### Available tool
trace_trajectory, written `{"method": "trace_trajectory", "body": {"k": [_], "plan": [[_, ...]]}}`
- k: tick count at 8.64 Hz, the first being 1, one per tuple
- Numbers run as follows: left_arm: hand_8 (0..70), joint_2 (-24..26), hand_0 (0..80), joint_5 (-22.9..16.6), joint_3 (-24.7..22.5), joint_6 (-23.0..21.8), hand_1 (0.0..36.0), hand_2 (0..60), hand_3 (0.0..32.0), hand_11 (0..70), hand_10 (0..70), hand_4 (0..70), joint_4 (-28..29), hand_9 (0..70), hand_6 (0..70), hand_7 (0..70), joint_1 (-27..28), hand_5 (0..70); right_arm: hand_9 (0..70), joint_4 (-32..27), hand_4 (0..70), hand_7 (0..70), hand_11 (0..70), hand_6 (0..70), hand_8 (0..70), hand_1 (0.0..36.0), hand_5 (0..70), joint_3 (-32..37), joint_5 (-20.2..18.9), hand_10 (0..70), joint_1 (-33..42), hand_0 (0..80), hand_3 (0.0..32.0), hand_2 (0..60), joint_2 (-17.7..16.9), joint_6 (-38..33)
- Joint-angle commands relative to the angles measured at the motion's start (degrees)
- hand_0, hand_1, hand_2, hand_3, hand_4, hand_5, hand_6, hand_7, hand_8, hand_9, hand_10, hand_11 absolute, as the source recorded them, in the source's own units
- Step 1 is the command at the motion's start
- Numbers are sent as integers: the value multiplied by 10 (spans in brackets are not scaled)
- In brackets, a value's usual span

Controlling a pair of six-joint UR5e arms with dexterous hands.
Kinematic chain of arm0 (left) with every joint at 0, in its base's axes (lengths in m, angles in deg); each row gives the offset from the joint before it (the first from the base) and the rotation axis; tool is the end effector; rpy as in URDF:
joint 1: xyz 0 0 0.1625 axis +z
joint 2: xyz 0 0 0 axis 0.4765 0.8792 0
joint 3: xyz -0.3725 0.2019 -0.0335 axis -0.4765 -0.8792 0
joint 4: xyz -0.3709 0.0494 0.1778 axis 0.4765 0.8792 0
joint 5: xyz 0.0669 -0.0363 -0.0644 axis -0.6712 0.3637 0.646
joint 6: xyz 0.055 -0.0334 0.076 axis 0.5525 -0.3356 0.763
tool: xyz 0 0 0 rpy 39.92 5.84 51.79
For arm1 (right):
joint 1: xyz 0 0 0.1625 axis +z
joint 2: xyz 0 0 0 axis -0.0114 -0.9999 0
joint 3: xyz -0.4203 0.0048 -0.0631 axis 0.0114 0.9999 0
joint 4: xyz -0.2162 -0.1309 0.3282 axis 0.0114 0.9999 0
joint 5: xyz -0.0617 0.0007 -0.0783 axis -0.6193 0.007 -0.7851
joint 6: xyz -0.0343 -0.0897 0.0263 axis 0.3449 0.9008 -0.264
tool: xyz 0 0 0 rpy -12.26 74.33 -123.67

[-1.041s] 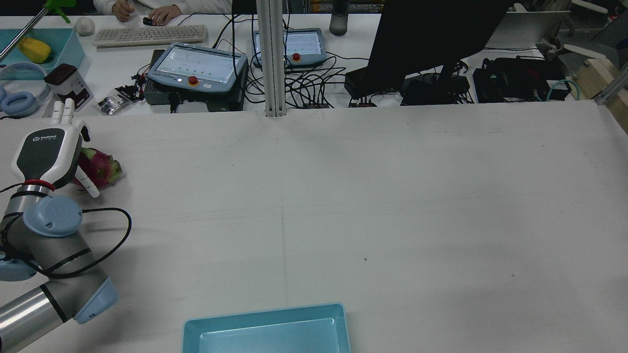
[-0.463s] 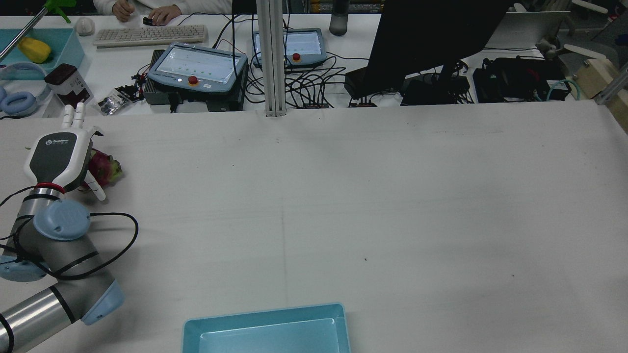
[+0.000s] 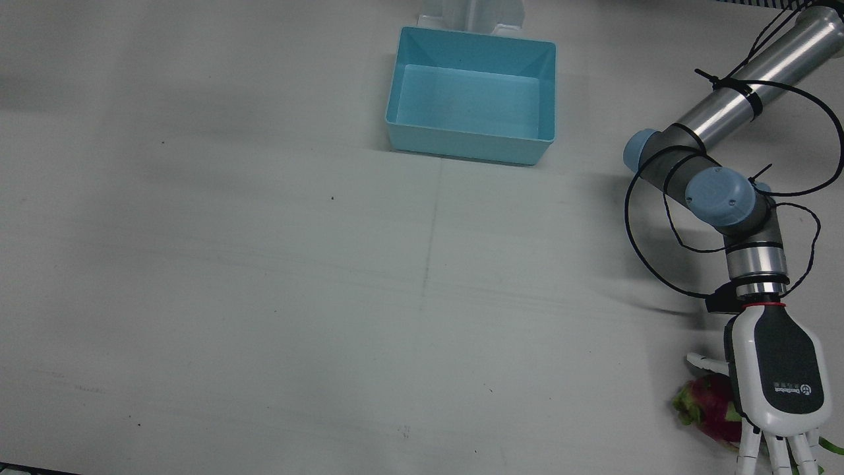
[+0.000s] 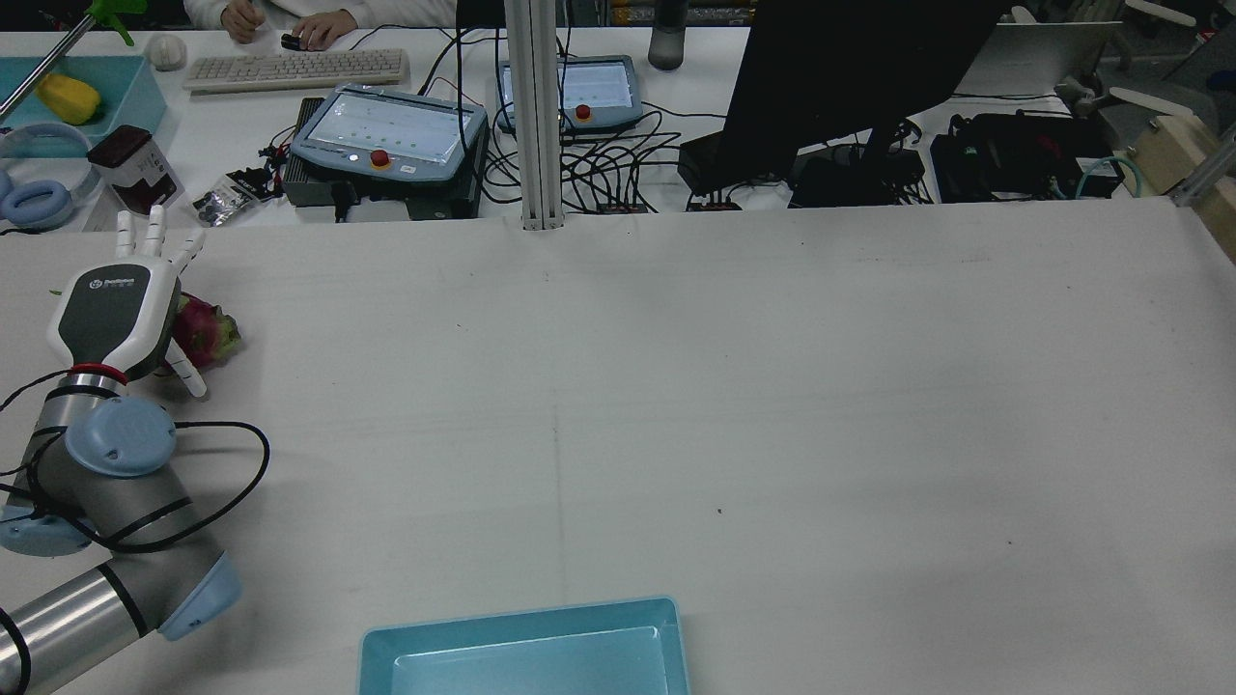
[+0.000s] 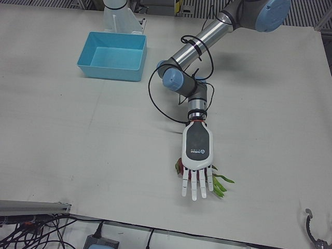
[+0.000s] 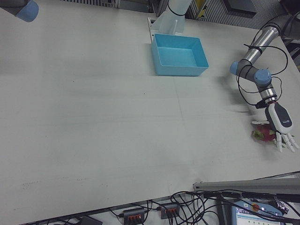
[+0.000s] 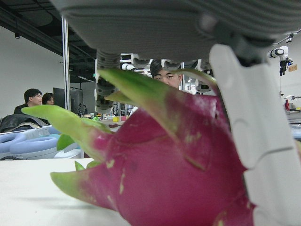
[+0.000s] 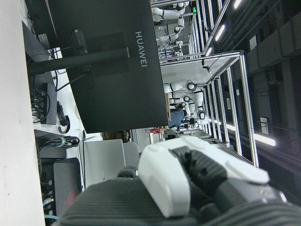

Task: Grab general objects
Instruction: 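Close the left hand's fingers around the pink dragon fruit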

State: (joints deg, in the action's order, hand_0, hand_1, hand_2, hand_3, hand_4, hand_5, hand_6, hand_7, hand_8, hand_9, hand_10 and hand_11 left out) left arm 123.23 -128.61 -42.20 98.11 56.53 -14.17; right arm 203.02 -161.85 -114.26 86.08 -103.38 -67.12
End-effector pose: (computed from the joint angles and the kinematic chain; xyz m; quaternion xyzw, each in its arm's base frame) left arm 0.3276 -0.5857 0.5587 0.4991 0.4548 -0.5198 0.5233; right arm 0.0986 -0.4601 0.6791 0.0767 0.6852 -0.7234 0.0351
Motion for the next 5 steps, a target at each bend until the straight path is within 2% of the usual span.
{"method": "trace_trajectory", "body": {"k": [1, 2, 3, 5], "plan": [[0, -1, 487, 1, 22, 1, 159, 72, 102, 0, 0, 80, 12, 0, 0, 0, 0, 0, 0, 0, 0, 0, 0, 0, 0, 0, 0, 0, 0, 0, 0, 0, 0, 0, 0, 0], [0, -1, 486, 1, 25, 1, 159, 79, 38, 0, 0, 75, 16, 0, 0, 0, 1, 142, 0, 0, 0, 0, 0, 0, 0, 0, 0, 0, 0, 0, 0, 0, 0, 0, 0, 0], [0, -1, 481, 1, 26, 1, 153, 94, 0, 0, 0, 0, 19, 0, 7, 0, 1, 700, 0, 0, 0, 0, 0, 0, 0, 0, 0, 0, 0, 0, 0, 0, 0, 0, 0, 0], [0, -1, 475, 0, 27, 18, 144, 103, 0, 0, 0, 4, 29, 0, 22, 0, 2, 700, 0, 0, 0, 0, 0, 0, 0, 0, 0, 0, -1, 0, 0, 0, 0, 0, 0, 0]]}}
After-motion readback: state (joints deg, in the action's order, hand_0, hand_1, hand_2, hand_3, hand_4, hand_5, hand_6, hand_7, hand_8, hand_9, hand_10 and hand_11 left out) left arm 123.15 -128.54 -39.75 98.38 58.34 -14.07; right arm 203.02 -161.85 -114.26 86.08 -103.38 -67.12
